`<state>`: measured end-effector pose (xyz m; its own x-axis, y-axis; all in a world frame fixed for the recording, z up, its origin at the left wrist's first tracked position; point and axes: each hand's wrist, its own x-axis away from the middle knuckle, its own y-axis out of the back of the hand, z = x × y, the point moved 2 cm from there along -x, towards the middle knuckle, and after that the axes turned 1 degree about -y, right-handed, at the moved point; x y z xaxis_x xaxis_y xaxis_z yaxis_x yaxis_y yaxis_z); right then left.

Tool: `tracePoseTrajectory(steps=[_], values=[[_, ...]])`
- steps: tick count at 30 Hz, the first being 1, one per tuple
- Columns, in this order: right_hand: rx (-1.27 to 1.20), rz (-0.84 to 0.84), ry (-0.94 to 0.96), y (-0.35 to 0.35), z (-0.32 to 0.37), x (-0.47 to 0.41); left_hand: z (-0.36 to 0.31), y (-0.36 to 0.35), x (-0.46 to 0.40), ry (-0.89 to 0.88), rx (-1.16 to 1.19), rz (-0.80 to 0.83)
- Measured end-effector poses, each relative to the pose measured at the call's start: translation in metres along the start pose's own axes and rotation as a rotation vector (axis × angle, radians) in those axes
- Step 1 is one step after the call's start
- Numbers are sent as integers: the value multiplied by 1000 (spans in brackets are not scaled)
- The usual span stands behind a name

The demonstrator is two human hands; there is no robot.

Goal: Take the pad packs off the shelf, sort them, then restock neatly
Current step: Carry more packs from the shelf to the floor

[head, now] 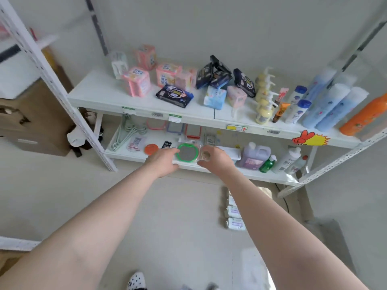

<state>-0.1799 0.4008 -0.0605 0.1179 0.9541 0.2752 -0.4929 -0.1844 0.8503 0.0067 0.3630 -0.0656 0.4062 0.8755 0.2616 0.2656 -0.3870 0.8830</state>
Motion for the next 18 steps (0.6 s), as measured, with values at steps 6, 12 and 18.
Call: tracePoseTrajectory(steps=[6, 12, 18], values=[[-47, -29, 1, -18, 111, -42, 108, 88, 0, 6, -98, -83], [13, -37, 69, -25, 192, -81, 161, 151, -17, -58, -166, -143], [50, -33, 93, -16, 233, -140, 203, 184, -59, -14, -146, -172]])
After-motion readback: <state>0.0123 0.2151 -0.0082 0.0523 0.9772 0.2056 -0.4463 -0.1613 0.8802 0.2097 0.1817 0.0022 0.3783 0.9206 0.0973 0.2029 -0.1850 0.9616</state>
